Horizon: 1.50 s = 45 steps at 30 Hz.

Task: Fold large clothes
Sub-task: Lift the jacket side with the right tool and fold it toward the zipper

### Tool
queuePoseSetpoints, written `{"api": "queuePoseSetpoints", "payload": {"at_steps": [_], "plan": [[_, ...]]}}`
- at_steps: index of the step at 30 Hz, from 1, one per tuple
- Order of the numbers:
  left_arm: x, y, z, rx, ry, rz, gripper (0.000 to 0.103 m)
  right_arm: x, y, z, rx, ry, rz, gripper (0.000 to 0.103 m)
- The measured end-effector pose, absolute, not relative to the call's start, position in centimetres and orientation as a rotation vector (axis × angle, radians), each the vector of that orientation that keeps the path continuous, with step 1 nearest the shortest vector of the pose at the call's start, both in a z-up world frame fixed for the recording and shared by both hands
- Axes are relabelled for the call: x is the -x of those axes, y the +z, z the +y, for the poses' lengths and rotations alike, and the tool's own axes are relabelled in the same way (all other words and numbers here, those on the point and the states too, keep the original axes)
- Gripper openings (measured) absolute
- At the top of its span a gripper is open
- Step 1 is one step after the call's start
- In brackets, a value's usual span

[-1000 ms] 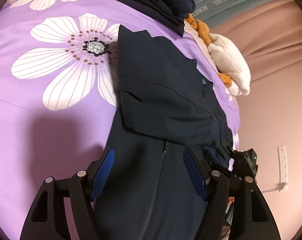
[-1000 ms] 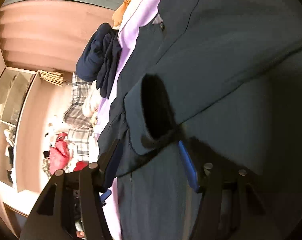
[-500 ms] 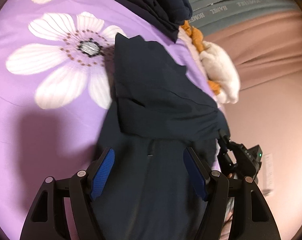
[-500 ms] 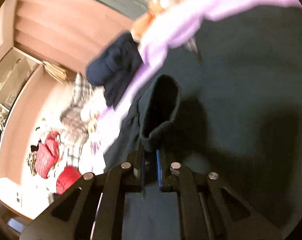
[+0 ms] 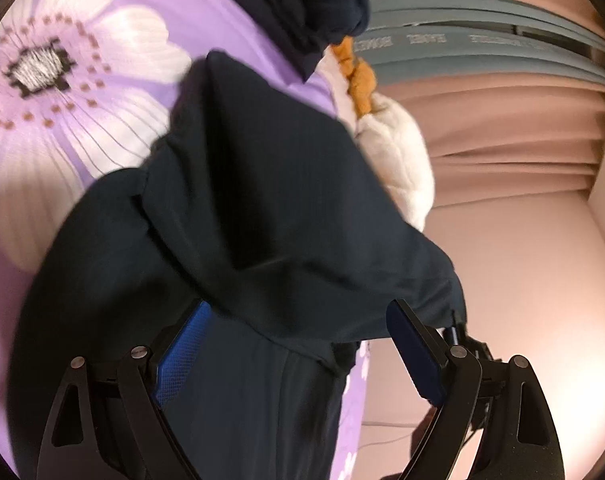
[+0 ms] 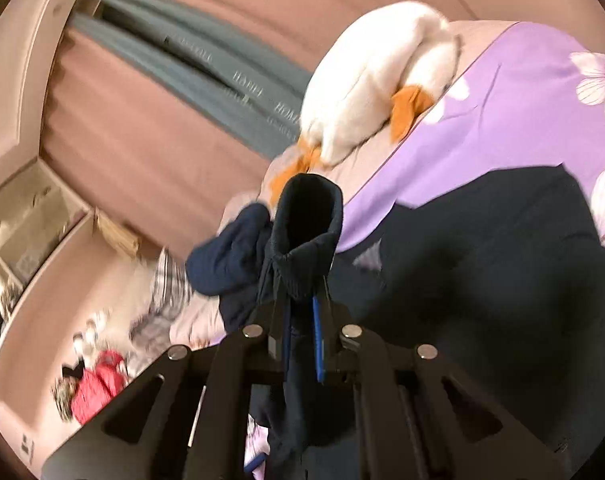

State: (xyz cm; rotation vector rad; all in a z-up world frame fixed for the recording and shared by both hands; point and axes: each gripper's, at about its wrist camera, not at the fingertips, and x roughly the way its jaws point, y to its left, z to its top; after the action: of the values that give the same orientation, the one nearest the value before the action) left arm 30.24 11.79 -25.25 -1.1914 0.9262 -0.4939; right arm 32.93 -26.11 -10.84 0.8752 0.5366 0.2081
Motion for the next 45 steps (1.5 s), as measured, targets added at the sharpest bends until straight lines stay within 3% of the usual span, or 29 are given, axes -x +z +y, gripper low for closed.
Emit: {"api": "queuePoseSetpoints", "payload": {"at_steps": [11,12,14,16,20,28,37,39,41,45], "plan": [[-33.1,-27.5,11.5,1.173,-0.322,0.864,0.087,-30.3,-14.2,-29.4,-0.884,0.085,0.596,0.010],[-32.9,-27.5,12.0,1.172,-0.302,0.852,0.084,-29.9,-15.1,-29.9,-0.894,0.073,0.614,0.010],[-32.9,-27.6,12.9,1.185,-0.282,0.828,0.066,-29.1,-16.5,-31.1,-0.919,0.056,0.631,0.010],[-33.1,-27.7,13.3,1.172,-0.265,0.826,0.065,-28.0,-17.8,-32.1,-0.926,0.043,0.641,0.010],[-32.6,-28.0,13.4,1.089,-0.227,0.858,0.046,-26.9,-21.9,-33.1,-0.949,0.014,0.723,0.010],[-31.8,-28.7,14.2,0.988,-0.189,0.927,0.046,-26.1,-27.2,-34.3,-1.003,-0.005,0.801,0.010],[-29.3,-25.0,14.3,0.639,-0.183,0.997,0.046,-24.3,-23.4,-36.4,-0.889,-0.113,0.754,0.027],[-28.9,-24.1,13.9,0.564,-0.174,0.987,0.051,-23.9,-21.6,-36.6,-0.824,-0.140,0.713,0.030],[-28.9,-23.0,13.0,0.495,-0.165,0.959,0.066,-24.2,-20.2,-35.9,-0.753,-0.098,0.705,0.030],[-30.0,-21.7,9.7,0.408,-0.193,0.939,0.069,-26.6,-18.3,-31.3,-0.540,0.031,0.761,0.030]]}}
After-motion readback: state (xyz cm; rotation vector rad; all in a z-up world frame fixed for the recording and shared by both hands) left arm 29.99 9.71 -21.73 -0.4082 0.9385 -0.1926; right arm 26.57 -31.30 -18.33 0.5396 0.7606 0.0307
